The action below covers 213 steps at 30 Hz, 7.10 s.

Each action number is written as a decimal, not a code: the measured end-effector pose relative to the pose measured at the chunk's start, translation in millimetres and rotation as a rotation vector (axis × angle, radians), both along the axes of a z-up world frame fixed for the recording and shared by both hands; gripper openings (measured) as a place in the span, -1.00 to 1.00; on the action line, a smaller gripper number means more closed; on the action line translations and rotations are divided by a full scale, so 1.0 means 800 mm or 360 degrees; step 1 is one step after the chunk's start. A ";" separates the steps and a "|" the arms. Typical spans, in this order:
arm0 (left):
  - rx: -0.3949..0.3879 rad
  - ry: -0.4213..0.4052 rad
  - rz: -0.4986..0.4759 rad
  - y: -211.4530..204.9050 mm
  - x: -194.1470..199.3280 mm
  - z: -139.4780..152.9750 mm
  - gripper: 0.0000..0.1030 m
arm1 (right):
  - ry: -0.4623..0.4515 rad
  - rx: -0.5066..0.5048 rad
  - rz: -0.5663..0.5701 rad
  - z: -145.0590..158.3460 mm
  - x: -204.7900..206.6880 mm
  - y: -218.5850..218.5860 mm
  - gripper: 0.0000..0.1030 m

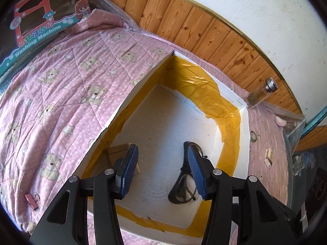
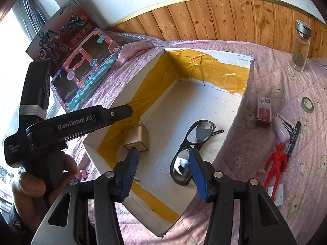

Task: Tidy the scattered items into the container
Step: 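Open both tools to drop the tin and glasses into the box, then move both open tools back toward the remaining items on the quilt, then grasp the white charger with the right tool while the left tool grasps the perfume bottle, then lift and carry the charger and perfume bottle with both tools toward the box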

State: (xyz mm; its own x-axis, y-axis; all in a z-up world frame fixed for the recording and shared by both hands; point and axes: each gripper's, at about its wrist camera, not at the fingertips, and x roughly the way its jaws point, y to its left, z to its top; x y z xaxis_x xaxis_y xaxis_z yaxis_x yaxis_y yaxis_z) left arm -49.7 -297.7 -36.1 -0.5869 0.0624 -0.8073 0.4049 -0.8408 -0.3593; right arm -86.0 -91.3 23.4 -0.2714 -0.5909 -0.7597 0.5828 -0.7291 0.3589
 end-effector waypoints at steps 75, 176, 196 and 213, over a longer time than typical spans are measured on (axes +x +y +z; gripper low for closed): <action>-0.0226 -0.0073 -0.0764 0.335 0.022 0.014 0.03 | -0.0211 -0.0311 -0.0527 -0.072 0.025 0.288 -0.09; -0.0190 -0.0281 -0.0521 0.297 -0.044 -0.145 -0.63 | 0.0023 0.0155 -0.0629 -0.156 -0.047 0.262 -0.34; -0.0287 -0.0173 -0.0544 0.324 -0.010 -0.073 -0.62 | -0.0022 -0.0097 -0.0624 -0.116 -0.028 0.269 -0.34; -0.0328 -0.0058 -0.0554 0.329 0.039 -0.020 -0.62 | 0.0062 -0.0101 -0.0567 -0.080 0.020 0.270 -0.34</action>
State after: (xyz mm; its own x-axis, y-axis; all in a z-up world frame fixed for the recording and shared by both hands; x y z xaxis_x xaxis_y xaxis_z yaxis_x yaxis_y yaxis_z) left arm -18.6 -34.7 -51.9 -0.5299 0.0874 -0.8435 0.0923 -0.9828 -0.1598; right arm -69.8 124.4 -40.9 -0.4967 -0.4998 -0.7096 0.3105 -0.8658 0.3924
